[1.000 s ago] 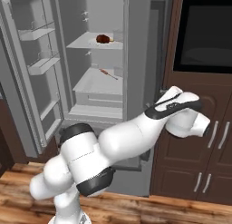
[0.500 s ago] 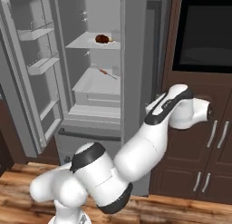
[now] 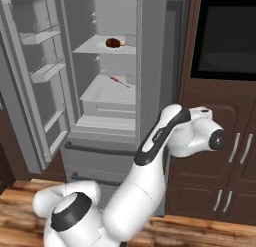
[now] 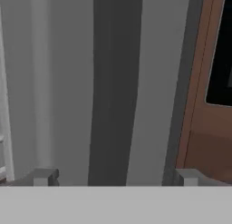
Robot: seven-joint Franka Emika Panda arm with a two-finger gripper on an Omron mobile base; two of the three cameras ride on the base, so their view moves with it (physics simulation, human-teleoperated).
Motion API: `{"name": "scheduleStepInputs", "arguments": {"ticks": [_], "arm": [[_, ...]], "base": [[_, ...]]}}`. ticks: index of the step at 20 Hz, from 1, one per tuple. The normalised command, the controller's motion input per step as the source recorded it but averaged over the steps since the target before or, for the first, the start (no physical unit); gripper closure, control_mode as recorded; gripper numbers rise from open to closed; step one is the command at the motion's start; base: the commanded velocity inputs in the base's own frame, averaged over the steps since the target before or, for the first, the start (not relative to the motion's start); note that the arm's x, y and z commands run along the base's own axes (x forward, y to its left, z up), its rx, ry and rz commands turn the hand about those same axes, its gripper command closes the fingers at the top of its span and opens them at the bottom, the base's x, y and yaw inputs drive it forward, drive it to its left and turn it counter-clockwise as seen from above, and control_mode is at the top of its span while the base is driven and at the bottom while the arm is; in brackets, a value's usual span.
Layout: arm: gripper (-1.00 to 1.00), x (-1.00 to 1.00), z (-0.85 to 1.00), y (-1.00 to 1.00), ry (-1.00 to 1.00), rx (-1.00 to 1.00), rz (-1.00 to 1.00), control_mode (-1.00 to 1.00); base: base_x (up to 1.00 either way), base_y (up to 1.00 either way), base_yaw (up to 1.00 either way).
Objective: Retrieve the steak from the fridge and place it on the saucepan with marinade on the stove.
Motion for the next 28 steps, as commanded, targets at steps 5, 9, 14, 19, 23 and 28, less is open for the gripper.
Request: {"name": "scheduleStepInputs", "arguments": {"ticks": [5, 9, 14, 19, 23, 28], "arm": [[-1.00, -0.83, 0.11, 0.57, -0.24, 0.00, -0.53, -1.00], [-1.00, -0.82, 0.22, 1.00, 0.02, 0.00, -0.33, -1.00], [-1.00, -0.22, 0.56, 0.98, 0.00, -0.12, -0.34, -1.00], [-1.00, -0.04, 0.15, 0.89, 0.00, -0.39, -0.22, -1.00], [-1.00, 0.01, 0.00, 0.68, 0.00, -0.48, -0.16, -1.00], [-1.00, 0.18, 0.00, 0.54, 0.04, -0.38, -0.11, -1.00]], "base": [[0.00, 0.00, 0.00], [0.00, 0.00, 0.00], [0.00, 0.00, 0.00], [0.00, 0.00, 0.00], [0.00, 0.00, 0.00], [0.00, 0.00, 0.00]]}}
